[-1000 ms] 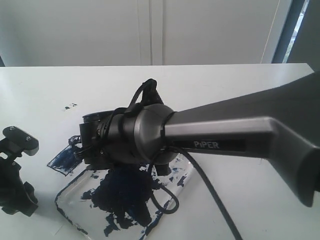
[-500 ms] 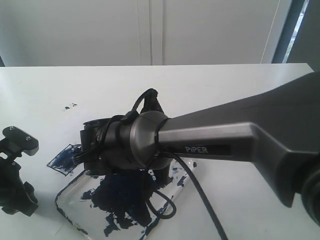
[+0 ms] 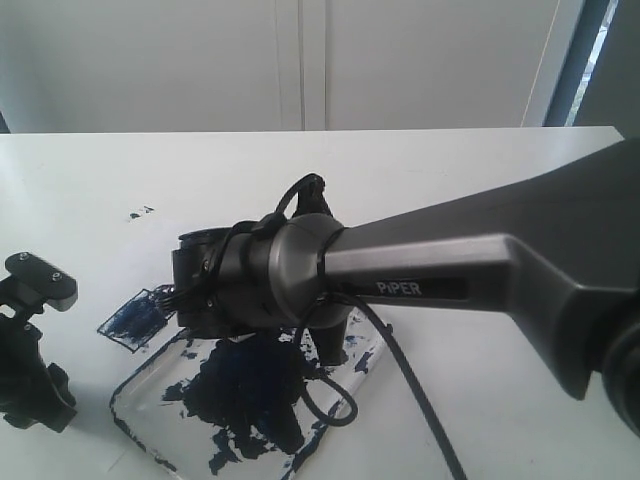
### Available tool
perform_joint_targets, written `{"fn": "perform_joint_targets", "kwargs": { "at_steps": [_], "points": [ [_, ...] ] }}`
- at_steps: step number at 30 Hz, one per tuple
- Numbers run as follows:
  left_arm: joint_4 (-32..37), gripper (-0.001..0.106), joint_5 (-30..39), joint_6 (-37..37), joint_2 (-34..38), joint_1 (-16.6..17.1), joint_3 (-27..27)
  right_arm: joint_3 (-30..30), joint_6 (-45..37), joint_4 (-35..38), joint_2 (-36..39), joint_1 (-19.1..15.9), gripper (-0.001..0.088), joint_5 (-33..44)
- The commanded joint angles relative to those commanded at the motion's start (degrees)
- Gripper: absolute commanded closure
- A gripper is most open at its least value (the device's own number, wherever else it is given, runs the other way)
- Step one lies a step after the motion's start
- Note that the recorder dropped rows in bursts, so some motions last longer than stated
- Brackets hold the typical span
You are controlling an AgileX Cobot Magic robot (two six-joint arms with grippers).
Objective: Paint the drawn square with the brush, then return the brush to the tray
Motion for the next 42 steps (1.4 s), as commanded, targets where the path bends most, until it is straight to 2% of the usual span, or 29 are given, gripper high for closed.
{"fn": "perform_joint_targets", "kwargs": {
  "at_steps": [6, 20, 31, 42],
  "points": [
    [0.00, 0.047, 0.00, 0.00, 0.00, 0.00, 0.00, 0.00, 0.00, 0.00, -0.99, 0.00, 0.0868, 0.00],
    [0.00, 0.047, -0.18, 0.00, 0.00, 0.00, 0.00, 0.00, 2.18, -2.07, 2.09, 0.00, 0.0868, 0.00],
    [0.00, 0.047, -0.35, 0.00, 0.00, 0.00, 0.00, -4.50, 2.89, -1.97, 1.52, 1.74, 0.0868, 0.00],
    [-0.59, 0.047, -0.25, 0.00, 0.00, 0.00, 0.00, -4.43, 2.74, -1.58, 4.74, 1.74, 0.0868, 0.00]
  ]
}}
